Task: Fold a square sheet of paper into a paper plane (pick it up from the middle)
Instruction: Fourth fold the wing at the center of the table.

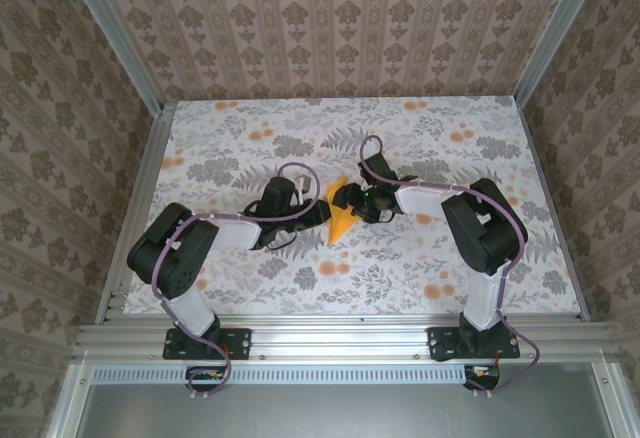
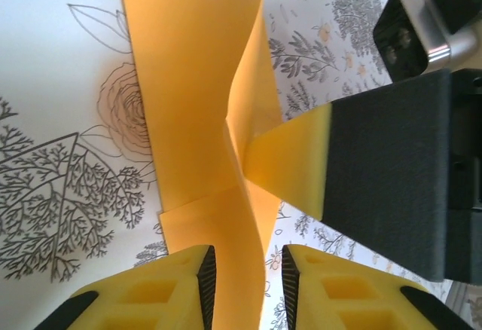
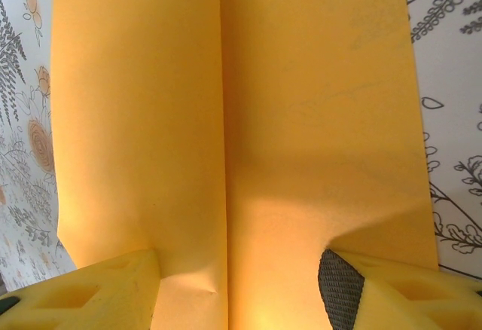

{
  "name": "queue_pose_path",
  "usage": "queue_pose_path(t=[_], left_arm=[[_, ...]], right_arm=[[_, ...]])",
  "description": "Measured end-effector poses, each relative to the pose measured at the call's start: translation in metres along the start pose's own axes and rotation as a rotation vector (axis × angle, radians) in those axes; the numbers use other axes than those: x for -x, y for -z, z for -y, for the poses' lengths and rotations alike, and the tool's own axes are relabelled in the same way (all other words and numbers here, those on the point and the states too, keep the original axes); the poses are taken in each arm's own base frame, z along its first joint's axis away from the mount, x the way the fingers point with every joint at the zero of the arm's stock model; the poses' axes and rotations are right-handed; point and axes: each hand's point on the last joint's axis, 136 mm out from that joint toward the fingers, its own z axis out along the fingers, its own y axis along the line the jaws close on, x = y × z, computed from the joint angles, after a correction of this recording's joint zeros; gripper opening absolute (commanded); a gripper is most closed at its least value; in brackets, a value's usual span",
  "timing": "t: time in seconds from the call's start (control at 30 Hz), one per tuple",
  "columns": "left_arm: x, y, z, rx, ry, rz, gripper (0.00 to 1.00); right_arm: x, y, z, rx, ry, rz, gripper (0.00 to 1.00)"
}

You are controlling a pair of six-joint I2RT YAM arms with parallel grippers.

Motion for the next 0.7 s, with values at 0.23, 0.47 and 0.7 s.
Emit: queue_pose_path(t=[0.23, 0.47, 0.7], left_arm=[[-0.004, -0.008, 0.001, -0.022, 0.006, -0.029, 0.31], [-0.009, -0.017, -0.001, -0.026, 0.011, -0.062, 0.19], [-0.01, -0.018, -0.004, -0.014, 0.016, -0.067, 0.1]], right_arm=[[0.0, 0.0, 0.0, -0.003, -0.007, 0.0, 0.64], [0.0, 0.0, 0.0, -0.005, -0.008, 0.0, 0.64], [0.0, 0.0, 0.0, -0.006, -0.011, 0.0, 0.64]])
